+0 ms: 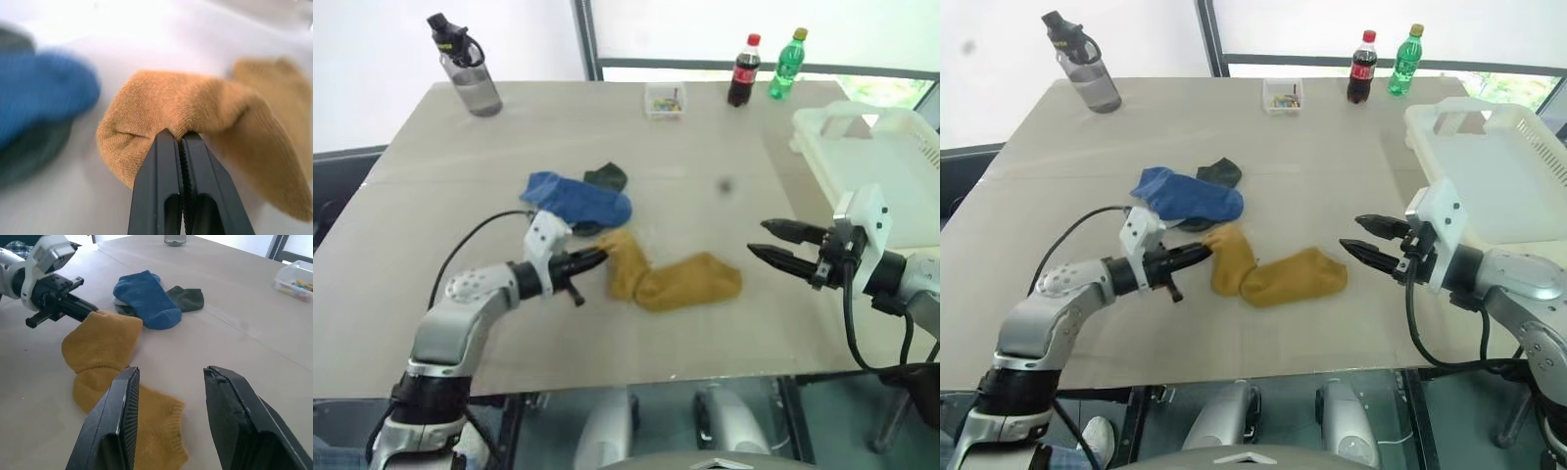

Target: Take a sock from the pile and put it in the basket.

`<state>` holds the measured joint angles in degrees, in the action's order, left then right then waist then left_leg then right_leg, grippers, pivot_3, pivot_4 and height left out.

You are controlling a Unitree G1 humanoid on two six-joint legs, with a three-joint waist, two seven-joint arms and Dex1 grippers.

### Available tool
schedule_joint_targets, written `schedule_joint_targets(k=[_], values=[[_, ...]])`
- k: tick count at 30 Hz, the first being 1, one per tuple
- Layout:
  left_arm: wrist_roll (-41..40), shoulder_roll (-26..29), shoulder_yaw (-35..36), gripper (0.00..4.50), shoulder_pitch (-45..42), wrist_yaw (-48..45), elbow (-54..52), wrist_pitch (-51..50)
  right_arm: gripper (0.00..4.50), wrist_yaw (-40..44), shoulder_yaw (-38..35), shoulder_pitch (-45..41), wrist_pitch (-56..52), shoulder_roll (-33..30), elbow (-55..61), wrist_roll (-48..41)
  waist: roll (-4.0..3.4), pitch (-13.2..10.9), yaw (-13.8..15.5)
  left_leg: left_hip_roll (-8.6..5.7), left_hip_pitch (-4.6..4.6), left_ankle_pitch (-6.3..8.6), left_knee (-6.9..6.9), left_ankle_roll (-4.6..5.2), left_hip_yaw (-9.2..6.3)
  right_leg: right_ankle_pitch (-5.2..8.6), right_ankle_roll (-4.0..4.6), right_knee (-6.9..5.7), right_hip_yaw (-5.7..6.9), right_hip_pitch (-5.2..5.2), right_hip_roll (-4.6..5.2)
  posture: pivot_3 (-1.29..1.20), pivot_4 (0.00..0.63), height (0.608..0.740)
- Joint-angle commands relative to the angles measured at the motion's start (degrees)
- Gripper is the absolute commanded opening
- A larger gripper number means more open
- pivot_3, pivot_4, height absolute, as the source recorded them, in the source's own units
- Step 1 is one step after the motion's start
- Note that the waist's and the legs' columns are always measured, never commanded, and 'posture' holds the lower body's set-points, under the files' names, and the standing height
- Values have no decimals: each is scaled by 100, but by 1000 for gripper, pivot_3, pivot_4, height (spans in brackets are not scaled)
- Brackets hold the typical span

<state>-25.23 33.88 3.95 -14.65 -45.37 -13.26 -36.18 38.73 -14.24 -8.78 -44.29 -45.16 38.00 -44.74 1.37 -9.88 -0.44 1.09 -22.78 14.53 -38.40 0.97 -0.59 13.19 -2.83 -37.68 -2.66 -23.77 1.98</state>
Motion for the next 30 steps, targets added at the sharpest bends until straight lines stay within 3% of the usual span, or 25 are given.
schedule_joint_targets(k=[1,14,21,23,30], values=[[229,-366,-393,57,-161,573,-86,-223,2113,-50,-156,-35,122,-21,196,-80,0,0,-24,-2,0,0,0,0,0,0,0,1,0,0,0,0,150,740],[919,-1885,-1145,57,-1166,1594,810,90,2113,-244,-175,42,120,0,312,-140,3,-2,1,-11,-6,0,-2,0,-5,-1,0,4,-2,1,-1,0,150,740],[825,-2536,-1058,57,-1761,1755,1225,277,2113,-309,-174,83,118,15,353,-159,5,-3,-20,-11,-5,0,-1,0,-7,-1,0,1,-2,0,-3,0,150,740],[831,-2504,-1110,57,-1687,1689,1137,180,2113,-344,-174,100,113,18,387,-172,4,-2,-22,-11,-6,0,-1,0,-7,-1,0,2,-1,0,-3,0,150,740],[792,-1377,-1133,57,-828,1089,353,-139,2113,-480,-150,156,45,31,444,-227,2,-5,-41,-2,1,0,8,0,-7,0,1,-1,-3,-4,-12,0,150,740]])
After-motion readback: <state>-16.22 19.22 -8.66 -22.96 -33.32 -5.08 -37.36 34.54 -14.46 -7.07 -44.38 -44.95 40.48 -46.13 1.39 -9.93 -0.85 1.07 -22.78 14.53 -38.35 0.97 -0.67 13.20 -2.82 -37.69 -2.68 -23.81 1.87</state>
